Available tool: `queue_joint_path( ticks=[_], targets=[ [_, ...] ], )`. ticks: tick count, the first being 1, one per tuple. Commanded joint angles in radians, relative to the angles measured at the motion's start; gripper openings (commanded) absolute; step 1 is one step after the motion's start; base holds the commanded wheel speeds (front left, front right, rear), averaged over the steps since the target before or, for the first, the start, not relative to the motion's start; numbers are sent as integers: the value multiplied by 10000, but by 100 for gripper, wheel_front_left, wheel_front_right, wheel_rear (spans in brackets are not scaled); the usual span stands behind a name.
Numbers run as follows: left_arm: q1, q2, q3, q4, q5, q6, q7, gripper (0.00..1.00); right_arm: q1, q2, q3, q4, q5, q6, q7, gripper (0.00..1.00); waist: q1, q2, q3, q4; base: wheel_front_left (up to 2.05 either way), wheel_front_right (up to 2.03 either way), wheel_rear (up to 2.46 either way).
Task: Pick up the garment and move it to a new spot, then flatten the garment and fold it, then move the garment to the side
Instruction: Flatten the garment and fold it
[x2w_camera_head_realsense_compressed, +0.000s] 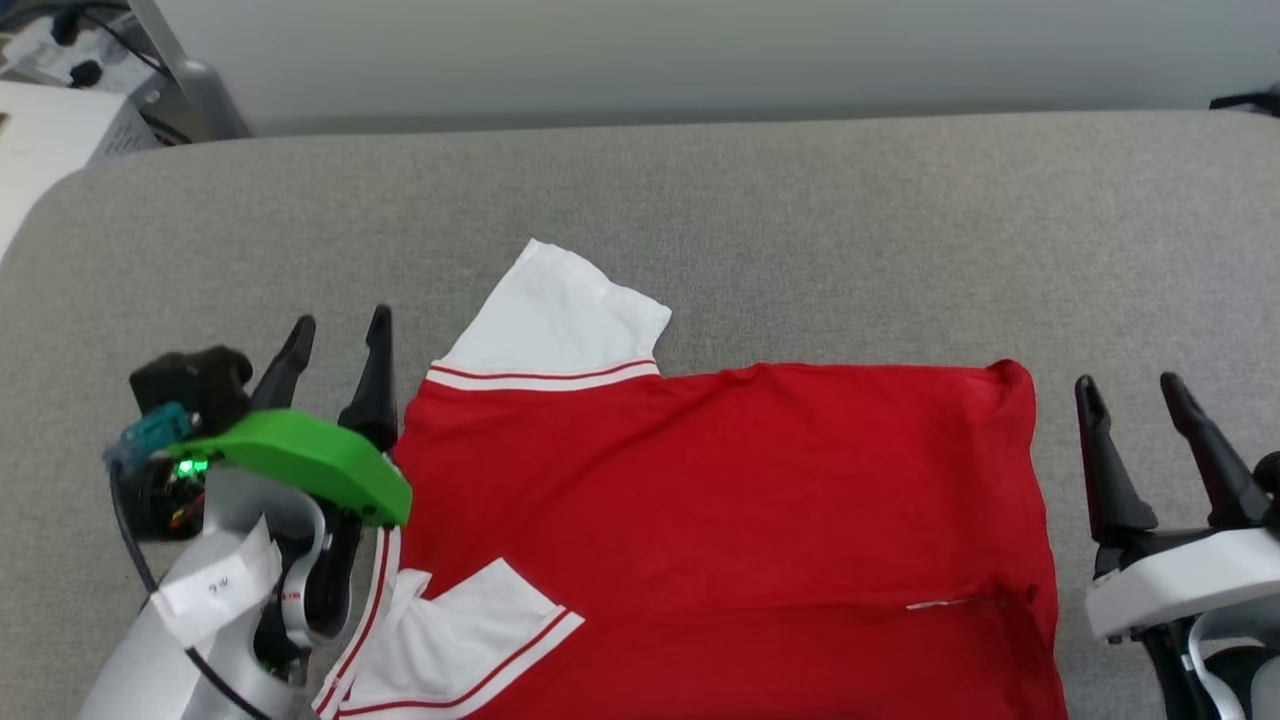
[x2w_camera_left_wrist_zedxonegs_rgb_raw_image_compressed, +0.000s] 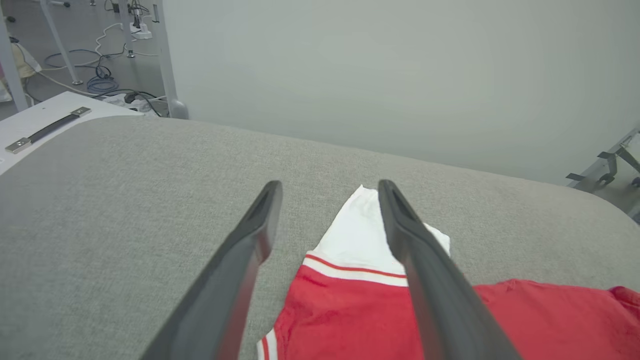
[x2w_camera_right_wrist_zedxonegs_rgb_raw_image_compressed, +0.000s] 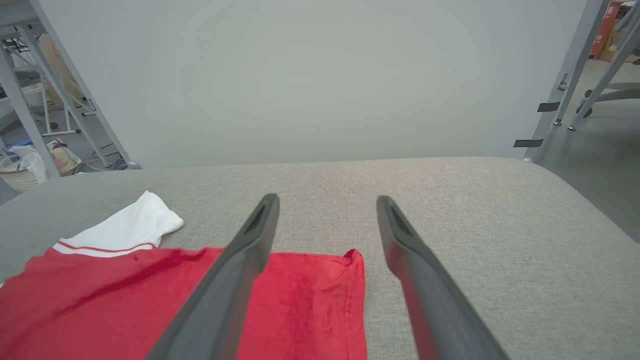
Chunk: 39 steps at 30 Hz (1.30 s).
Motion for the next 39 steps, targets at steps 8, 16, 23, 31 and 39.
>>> queue_joint_path(
  ticks=[8,16,23,31,39],
  targets=[
    [-3170,-239,-513,1857,-312,-1348,1224,100,-905,-34,-93,-19,-1,-6,37,100,0,0,2003,-685,0,0,0],
    [-5534,-177,-893,4374,-1364,-2419,4121,100,-1367,-2,183,407,234,-6,-159,100,0,0,2470,-1330,0,0,0],
    [-6685,107,-1140,6195,-1868,-2596,6414,100,-1587,111,355,834,477,-6,-447,100,0,0,2809,-1910,0,0,0],
    [-7116,144,-1796,7664,-1533,-2522,7617,100,-1656,222,341,1251,743,-6,-680,100,0,0,3138,-2180,0,0,0],
    [-6733,-521,-2302,8587,-1609,-2567,8368,49,-1925,95,373,1734,1136,-6,-679,100,0,0,3217,-2149,0,0,0]
  ],
)
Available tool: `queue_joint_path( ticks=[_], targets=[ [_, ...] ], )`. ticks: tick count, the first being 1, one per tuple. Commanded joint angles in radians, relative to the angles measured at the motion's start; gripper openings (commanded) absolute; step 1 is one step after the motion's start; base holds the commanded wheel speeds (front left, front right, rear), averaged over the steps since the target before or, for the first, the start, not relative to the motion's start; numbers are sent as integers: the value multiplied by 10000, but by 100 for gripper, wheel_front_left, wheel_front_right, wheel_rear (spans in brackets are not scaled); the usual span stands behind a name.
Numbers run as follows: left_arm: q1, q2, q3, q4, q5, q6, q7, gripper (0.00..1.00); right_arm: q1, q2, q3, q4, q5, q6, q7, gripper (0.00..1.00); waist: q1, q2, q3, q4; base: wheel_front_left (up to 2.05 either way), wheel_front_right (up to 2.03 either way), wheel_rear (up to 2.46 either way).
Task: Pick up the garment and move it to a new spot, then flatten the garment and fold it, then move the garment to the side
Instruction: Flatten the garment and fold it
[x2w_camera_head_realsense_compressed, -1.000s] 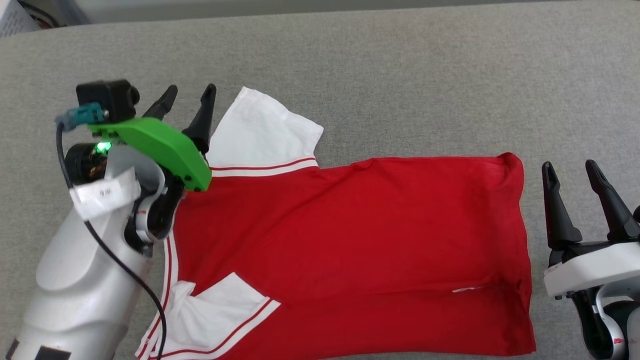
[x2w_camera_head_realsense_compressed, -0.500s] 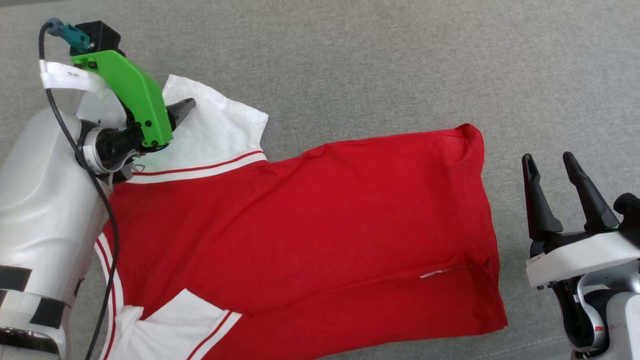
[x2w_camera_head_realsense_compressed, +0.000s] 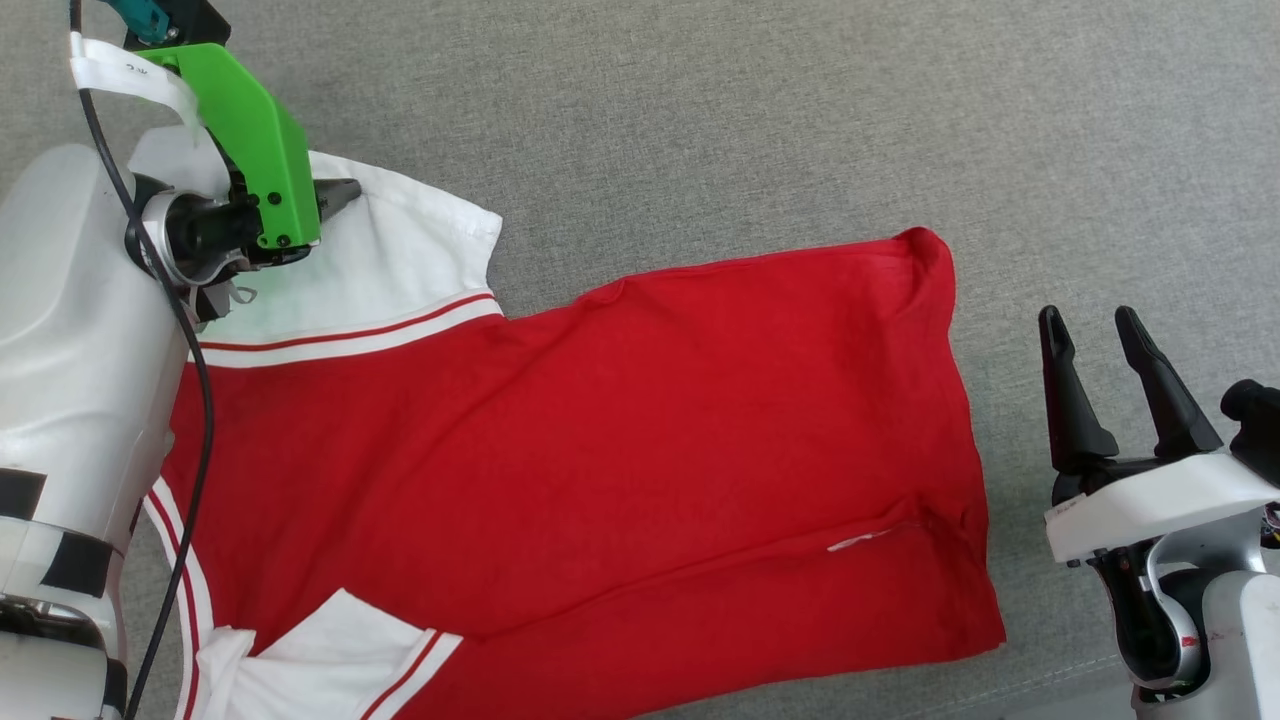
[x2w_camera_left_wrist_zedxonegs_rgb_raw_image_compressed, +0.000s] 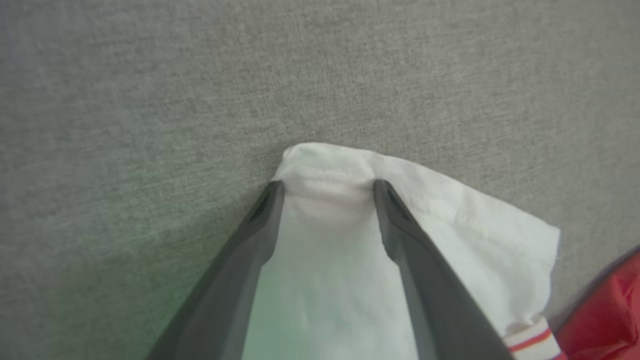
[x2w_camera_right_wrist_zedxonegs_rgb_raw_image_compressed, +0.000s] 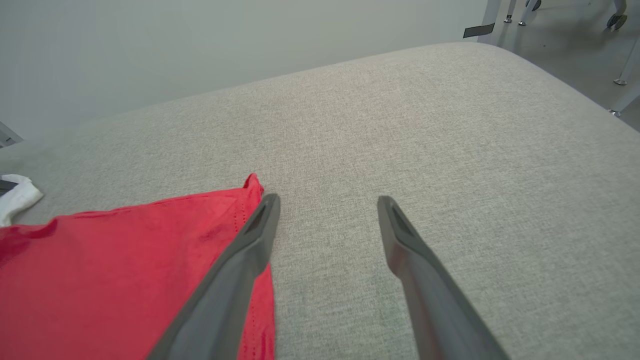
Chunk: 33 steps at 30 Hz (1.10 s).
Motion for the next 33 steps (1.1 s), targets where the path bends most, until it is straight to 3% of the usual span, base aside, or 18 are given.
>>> queue_joint_path(
  ticks=[1,2,9,16,25,33],
  targets=[
    [1223,-637,-480,747,-150,21,394,38,-168,-42,8,81,142,-6,19,100,1,-1,-12,21,0,0,0],
    [1273,-690,-466,840,-184,-3,318,0,-182,-68,15,139,193,-6,77,100,1,-1,-33,38,0,0,0],
    [1039,-674,-367,1056,-31,-308,-944,0,-610,-450,158,347,688,-6,763,100,1,-1,-344,237,0,0,0],
    [413,-688,-324,757,173,-537,-1967,0,-1714,-1433,476,1008,1514,-6,3142,100,1,-1,-891,845,0,0,0],
    [13,-788,-545,-212,426,-747,-2563,0,-3322,-2456,1325,2467,2362,-6,5929,100,1,-1,-1092,1697,0,0,0],
    [158,-846,-721,-1319,513,-693,-2643,0,-4614,-2886,2453,4050,2701,-6,7115,100,1,-1,-753,2209,0,0,0]
  ],
)
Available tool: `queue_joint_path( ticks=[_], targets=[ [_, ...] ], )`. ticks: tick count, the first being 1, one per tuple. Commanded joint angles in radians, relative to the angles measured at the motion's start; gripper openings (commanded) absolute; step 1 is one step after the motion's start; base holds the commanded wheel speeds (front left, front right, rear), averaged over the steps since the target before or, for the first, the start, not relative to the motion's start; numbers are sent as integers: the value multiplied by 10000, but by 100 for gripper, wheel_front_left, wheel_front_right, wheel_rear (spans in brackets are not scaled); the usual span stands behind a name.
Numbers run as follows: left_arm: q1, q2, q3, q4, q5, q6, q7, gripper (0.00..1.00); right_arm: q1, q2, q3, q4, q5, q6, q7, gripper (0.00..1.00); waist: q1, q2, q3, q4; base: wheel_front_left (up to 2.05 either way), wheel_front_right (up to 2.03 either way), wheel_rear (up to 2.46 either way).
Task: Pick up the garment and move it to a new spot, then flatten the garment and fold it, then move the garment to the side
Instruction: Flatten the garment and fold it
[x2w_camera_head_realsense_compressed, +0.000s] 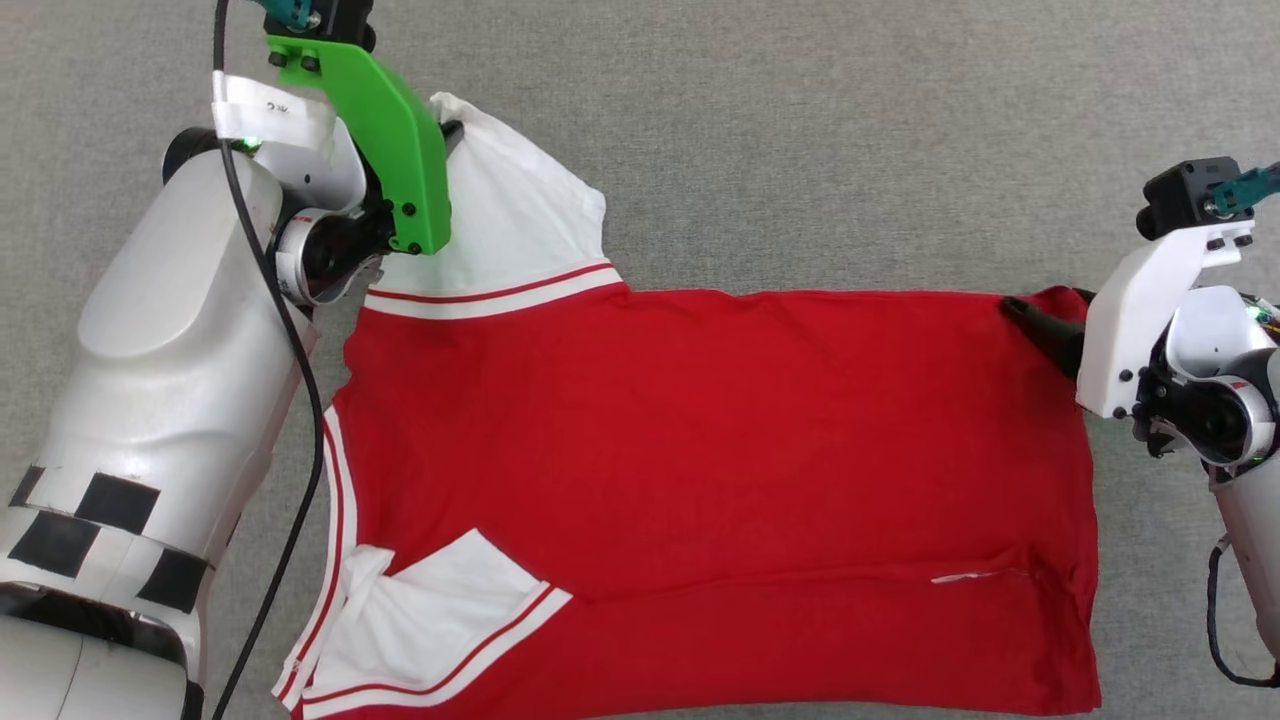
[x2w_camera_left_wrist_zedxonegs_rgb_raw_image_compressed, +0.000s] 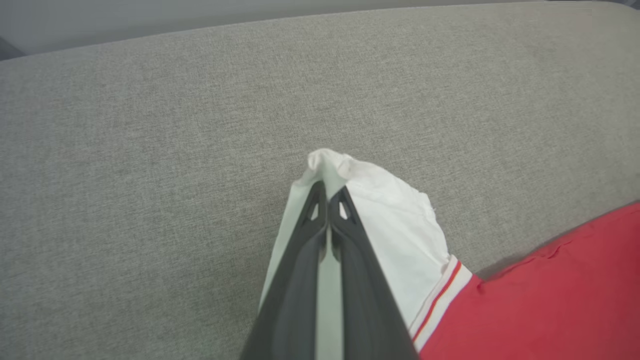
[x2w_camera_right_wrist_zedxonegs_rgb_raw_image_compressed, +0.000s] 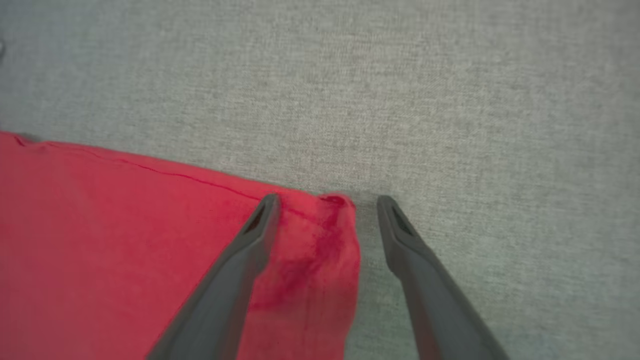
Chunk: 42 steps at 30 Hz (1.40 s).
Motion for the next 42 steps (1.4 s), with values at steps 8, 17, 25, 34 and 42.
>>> queue_joint_path(
  ticks=[8,17,25,34,42],
  targets=[
    [479,122,-14,-888,-16,155,20,0,-217,9,1161,1882,517,-6,1526,75,-1,0,329,371,0,0,0],
    [1175,521,171,-1494,-198,354,-150,0,-552,-163,1131,1728,915,-6,1011,0,-1,0,-136,417,0,0,0],
    [2649,1052,595,-2544,-471,646,-939,0,81,-702,582,443,670,-6,-460,0,-1,0,-1184,628,0,0,0],
    [5821,1626,1292,-4350,-1172,1439,-1939,0,2529,-590,-350,-906,368,-6,-887,0,-1,0,-2216,881,0,0,0],
    [8806,1819,1769,-5825,-1785,2454,-2555,0,4703,52,-1072,-1855,54,-6,-1037,0,-1,0,-2654,904,0,0,0]
  ],
)
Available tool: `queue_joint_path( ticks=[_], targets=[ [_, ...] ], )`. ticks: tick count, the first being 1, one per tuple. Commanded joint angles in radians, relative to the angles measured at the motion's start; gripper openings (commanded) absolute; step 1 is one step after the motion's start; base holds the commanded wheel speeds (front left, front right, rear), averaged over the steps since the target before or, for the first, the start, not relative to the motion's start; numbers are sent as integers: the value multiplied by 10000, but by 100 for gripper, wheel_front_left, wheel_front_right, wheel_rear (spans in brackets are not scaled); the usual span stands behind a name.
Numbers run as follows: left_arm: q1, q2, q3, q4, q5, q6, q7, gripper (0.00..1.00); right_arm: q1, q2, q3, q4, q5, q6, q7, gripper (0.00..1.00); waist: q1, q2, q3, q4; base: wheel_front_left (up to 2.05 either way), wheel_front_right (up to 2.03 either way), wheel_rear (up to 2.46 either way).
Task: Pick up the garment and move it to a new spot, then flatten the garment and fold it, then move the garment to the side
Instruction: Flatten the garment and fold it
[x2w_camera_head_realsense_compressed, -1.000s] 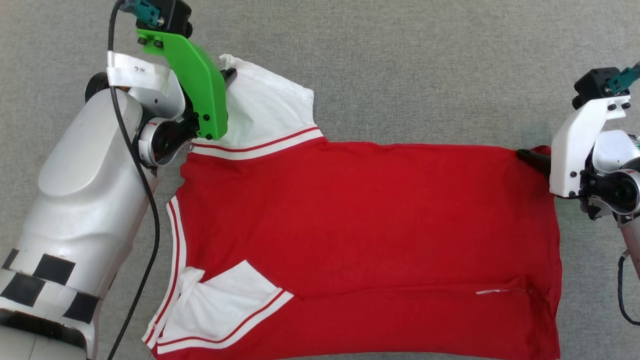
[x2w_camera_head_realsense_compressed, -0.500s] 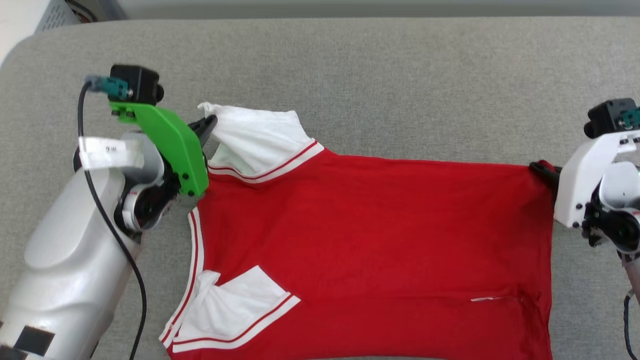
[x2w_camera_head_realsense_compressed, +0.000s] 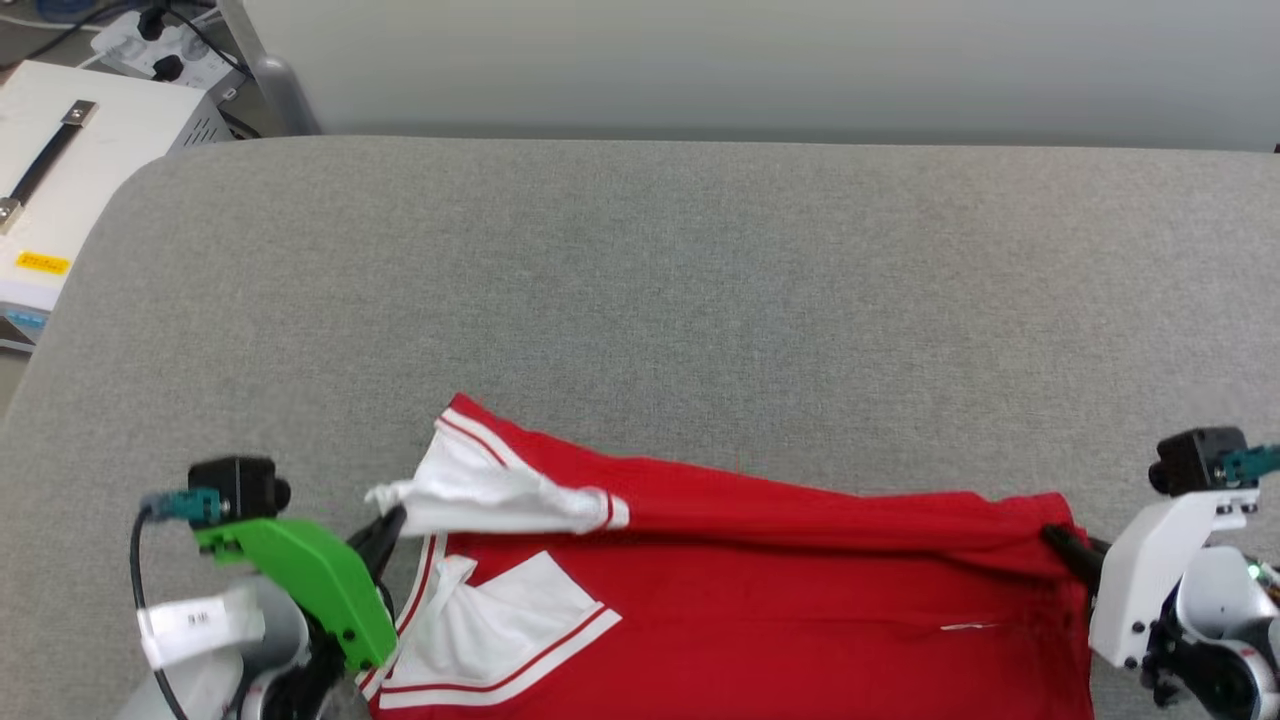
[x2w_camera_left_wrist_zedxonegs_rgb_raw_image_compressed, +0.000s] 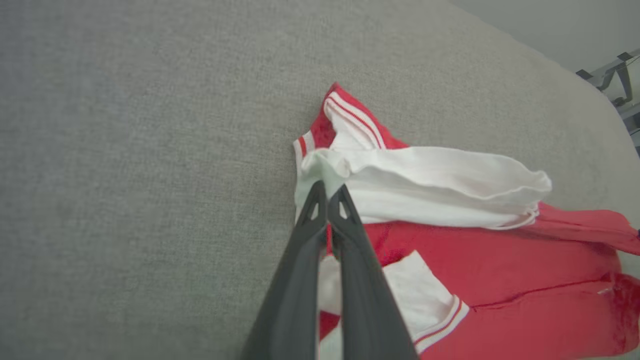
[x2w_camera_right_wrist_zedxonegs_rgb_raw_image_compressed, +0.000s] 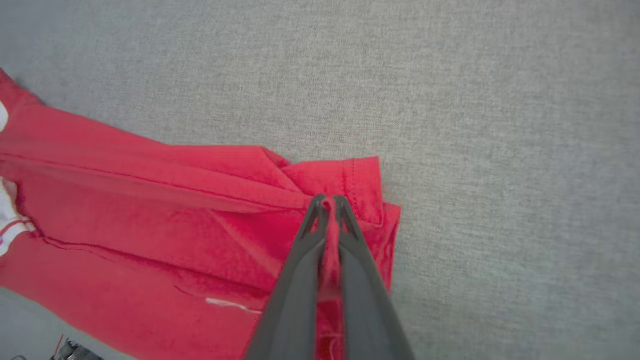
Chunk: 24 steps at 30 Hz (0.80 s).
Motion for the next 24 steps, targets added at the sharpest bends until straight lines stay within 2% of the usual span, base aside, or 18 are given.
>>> queue_joint_path(
  ticks=[1,6,11,12,13,14,15,16,17,19,24],
  targets=[
    [584,-15,64,-136,-182,171,-136,0,371,143,-112,-73,-83,-4,-8,0,1,0,-175,-1,0,0,0],
    [1884,-252,25,-254,-480,500,-350,0,1231,627,-504,-101,-266,-4,-19,0,1,0,-341,-38,0,0,0],
    [2280,-642,-278,190,-544,452,-453,0,1842,1045,-793,41,-537,-4,-220,0,1,0,-476,-64,0,0,0],
    [2301,-734,-312,285,-567,431,-486,0,1936,1156,-832,91,-518,-4,-260,8,1,0,-497,-66,0,0,0],
    [2327,-817,-379,419,-568,396,-506,0,2051,1260,-829,131,-543,-4,-320,24,1,0,-527,-81,0,0,0],
    [2333,-878,-402,525,-566,377,-553,11,2137,1321,-827,175,-568,-4,-368,47,1,0,-534,-92,0,0,0],
    [2321,-973,-392,654,-594,346,-635,38,2203,1393,-812,188,-559,-4,-484,100,1,0,-535,-109,0,0,0],
    [2300,-1035,-415,745,-602,280,-680,81,2220,1454,-835,161,-545,-4,-676,100,1,0,-536,-126,0,0,0],
    [2258,-1097,-447,844,-597,181,-741,100,2243,1519,-873,153,-531,-4,-876,100,1,0,-544,-140,0,0,0],
    [1978,-1262,-297,1027,-422,51,-1348,100,2294,1606,-992,-79,-597,-4,-1594,100,1,0,-647,-148,0,0,0],
    [1605,-1168,-203,632,136,57,-2072,100,2418,1594,-1170,-767,-752,-4,-1802,100,1,0,-833,-144,0,0,0]
  ],
)
